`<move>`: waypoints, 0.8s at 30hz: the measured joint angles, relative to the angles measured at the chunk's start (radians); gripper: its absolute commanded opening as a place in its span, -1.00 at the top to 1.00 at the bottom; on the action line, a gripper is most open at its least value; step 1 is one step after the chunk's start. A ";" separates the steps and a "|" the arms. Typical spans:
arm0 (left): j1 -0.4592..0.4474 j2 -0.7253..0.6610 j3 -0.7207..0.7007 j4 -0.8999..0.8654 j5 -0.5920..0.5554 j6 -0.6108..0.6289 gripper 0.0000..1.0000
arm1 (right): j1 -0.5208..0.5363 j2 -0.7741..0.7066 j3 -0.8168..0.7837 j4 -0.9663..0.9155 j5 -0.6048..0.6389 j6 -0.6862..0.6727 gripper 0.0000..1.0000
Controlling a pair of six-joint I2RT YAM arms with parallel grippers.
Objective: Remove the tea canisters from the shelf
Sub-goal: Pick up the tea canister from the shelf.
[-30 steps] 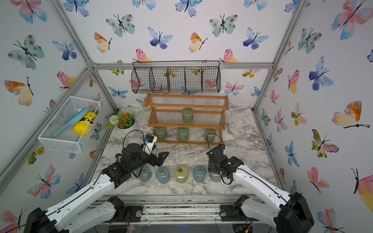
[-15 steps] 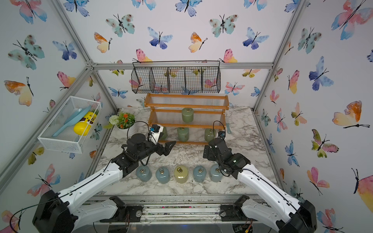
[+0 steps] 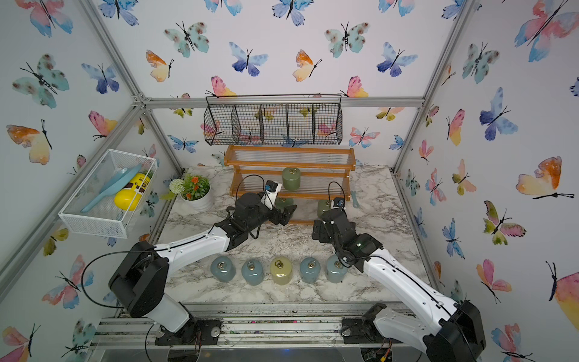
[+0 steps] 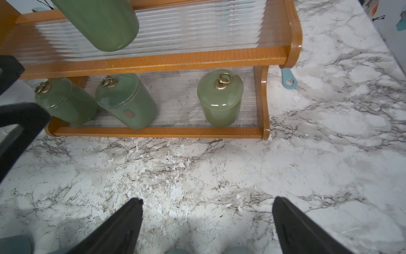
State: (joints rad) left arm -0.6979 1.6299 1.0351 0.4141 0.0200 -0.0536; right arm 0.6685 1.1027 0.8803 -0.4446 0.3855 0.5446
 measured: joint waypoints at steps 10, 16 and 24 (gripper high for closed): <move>0.000 0.218 0.207 0.058 -0.122 0.007 -0.97 | -0.023 0.002 -0.007 0.029 -0.027 -0.016 -0.96; 0.000 0.309 0.298 0.071 -0.185 0.014 -0.97 | -0.040 0.002 -0.013 0.035 -0.040 -0.026 -0.96; 0.001 0.391 0.378 0.090 -0.253 0.024 -0.97 | -0.055 0.002 -0.028 0.035 -0.053 -0.035 -0.96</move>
State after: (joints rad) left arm -0.6971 2.0209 1.4132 0.5037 -0.2329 -0.0296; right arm 0.6140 1.1042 0.8524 -0.4099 0.3328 0.5091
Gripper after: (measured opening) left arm 0.984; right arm 0.979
